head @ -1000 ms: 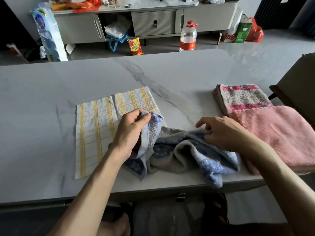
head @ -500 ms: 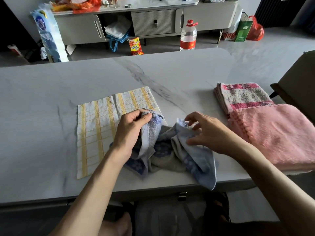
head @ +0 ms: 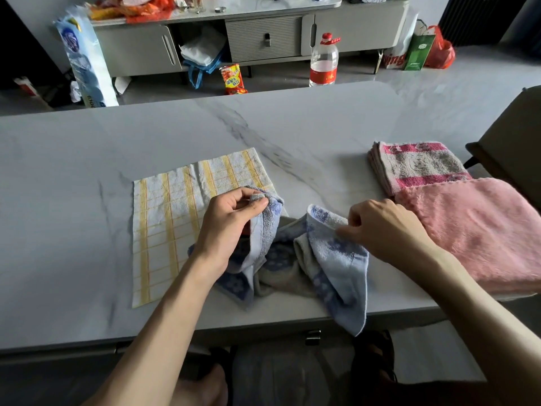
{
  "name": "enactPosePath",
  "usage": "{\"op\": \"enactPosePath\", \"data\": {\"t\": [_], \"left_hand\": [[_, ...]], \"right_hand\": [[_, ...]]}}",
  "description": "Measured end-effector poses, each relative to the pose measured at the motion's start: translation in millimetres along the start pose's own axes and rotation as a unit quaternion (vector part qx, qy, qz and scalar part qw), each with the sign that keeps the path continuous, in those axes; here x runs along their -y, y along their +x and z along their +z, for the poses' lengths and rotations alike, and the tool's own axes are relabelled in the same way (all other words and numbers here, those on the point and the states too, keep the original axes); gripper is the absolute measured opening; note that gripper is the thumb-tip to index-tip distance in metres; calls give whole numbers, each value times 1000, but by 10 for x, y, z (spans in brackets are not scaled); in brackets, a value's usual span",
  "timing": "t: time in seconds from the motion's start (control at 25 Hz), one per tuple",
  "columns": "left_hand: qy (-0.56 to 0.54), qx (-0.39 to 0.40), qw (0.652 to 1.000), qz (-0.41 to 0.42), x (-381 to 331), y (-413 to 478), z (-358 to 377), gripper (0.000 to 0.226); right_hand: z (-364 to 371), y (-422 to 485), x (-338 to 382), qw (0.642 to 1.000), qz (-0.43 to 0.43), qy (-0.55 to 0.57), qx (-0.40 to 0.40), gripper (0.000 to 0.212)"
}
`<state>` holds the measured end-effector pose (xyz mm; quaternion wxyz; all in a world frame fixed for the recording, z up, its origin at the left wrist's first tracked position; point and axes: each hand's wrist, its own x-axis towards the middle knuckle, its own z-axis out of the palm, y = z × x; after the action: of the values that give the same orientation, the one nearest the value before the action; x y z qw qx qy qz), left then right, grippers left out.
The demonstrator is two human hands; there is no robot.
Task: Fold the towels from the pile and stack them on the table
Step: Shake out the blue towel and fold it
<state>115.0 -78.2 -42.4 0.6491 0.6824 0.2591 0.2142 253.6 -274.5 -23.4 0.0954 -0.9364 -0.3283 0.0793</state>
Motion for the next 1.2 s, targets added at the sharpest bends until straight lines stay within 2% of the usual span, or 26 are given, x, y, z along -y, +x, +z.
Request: {"op": "enactPosePath", "data": {"t": [0.08,0.2,0.28,0.32,0.4,0.44,0.48,0.52,0.6,0.64,0.72,0.8,0.88,0.92,1.0,1.08,1.2], "left_hand": [[2,2,1000,0,-5,-13,2,4],[6,7,1000,-2,-10,-29,-10,5],[11,11,1000,1,-39,-42,-11,6],[13,15,1000,2,-51,-48,-8,6],[14,29,999,-4,-68,-56,-4,8],[9,38,999,-10,-70,-61,-7,10],[-2,44,999,-15,-72,-65,-11,12],[-13,49,999,-18,-78,-72,-15,12],[-19,54,998,-15,-89,-77,-20,12],[-18,56,998,-11,-93,-79,-17,12],[-11,63,998,-2,-109,-90,-6,14],[10,72,997,10,-115,-97,12,15],[21,82,996,22,-132,-120,17,14],[21,87,996,26,-144,-133,15,14],[25,97,994,40,-158,-148,11,14],[34,108,992,55,-164,-156,10,14],[45,121,989,66,-175,-170,8,14]], "right_hand": [[-12,13,-3,1000,-12,20,21,36],[-18,-5,-9,993,-14,54,100,38],[-58,-29,61,976,-22,181,119,38],[-91,-44,110,943,-36,305,131,36],[-161,-70,215,806,-85,558,177,23],[-183,-80,255,751,-111,620,198,19],[-196,-92,284,735,-139,629,212,17],[-199,-103,312,738,-164,615,223,17],[-143,-90,322,760,-161,581,244,29],[-110,-92,337,787,-154,552,227,33],[-23,-72,380,876,-159,445,96,26],[30,-55,400,917,-182,354,-24,13],[39,-22,424,929,-237,263,-110,7],[40,-14,438,927,-257,241,-128,7],[27,-26,473,920,-264,272,-104,6],[27,-48,516,915,-245,309,-83,14],[31,-57,547,918,-205,325,-100,25]]}}
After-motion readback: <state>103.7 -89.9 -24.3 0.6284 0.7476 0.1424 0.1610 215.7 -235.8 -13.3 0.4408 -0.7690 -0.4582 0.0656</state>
